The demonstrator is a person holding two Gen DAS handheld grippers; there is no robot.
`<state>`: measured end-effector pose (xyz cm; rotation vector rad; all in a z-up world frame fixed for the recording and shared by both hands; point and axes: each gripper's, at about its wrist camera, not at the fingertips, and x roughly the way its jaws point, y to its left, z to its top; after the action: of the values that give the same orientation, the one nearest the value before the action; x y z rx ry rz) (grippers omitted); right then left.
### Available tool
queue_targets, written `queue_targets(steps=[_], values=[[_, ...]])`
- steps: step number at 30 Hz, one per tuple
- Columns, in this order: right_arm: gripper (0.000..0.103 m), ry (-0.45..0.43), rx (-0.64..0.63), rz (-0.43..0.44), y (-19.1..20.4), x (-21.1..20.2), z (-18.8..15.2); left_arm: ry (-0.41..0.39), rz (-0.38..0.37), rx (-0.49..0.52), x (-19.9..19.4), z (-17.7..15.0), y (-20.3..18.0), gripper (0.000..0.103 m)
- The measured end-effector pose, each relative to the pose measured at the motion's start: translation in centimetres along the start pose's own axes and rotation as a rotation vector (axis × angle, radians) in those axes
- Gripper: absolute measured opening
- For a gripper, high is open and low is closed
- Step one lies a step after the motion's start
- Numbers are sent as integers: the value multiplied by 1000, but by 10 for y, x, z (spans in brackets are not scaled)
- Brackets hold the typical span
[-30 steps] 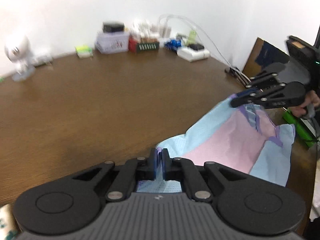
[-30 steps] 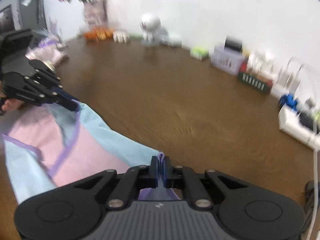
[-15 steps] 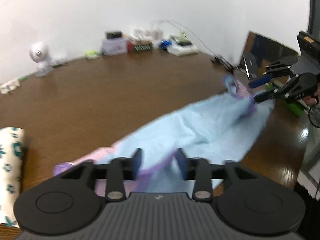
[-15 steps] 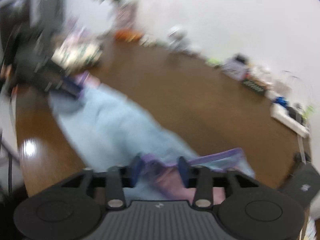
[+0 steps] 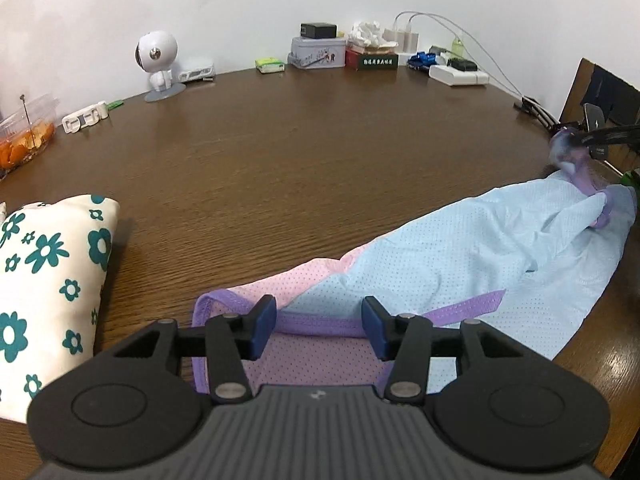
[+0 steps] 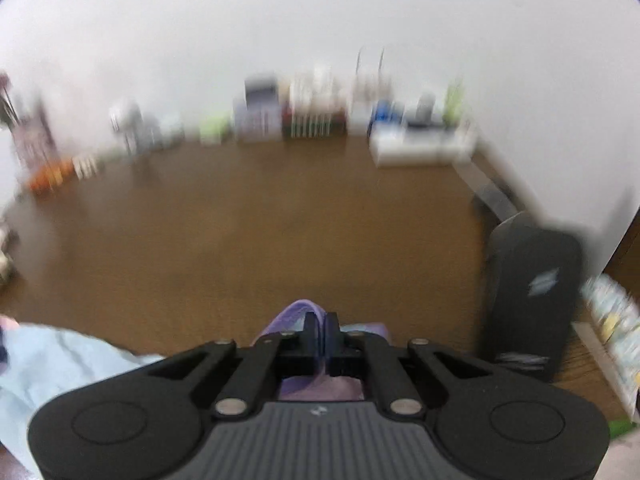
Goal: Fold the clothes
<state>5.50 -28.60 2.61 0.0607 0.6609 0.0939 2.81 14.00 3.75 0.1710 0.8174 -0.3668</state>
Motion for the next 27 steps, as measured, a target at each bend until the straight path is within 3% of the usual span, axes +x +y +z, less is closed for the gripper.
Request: queue_targets(steps=[3, 7, 9, 12, 16, 18, 22, 24, 25, 27], values=[[2, -87, -4, -52, -11, -48, -30, -1, 8, -9, 5, 2, 3, 50], [11, -11, -20, -111, -8, -59, -70, 0, 46, -57, 3, 4, 6, 49], [24, 2, -63, -114, -4, -62, -75, -23, 61, -91, -6, 6, 6, 49], [39, -79, -74, -52, 1, -84, -68, -104, 88, -132, -31, 8, -5, 52], [33, -101, -39, 124, 1, -71, -47, -163, 119, -171, -44, 4, -32, 59], [20, -80, -29, 148, 4, -50, -37, -152, 121, -166, -41, 2, -45, 59], [20, 44, -39, 97, 5, -16, -33, -110, 143, -169, -31, -3, -56, 59], [19, 56, -26, 58, -4, -15, -41, -97, 167, -185, -29, -6, -56, 59], [20, 48, -19, 55, -7, -18, -45, -94, 185, -193, -29, -7, -55, 59], [42, 12, -13, 94, -8, -31, -50, -117, 230, -227, -32, -7, -57, 59]])
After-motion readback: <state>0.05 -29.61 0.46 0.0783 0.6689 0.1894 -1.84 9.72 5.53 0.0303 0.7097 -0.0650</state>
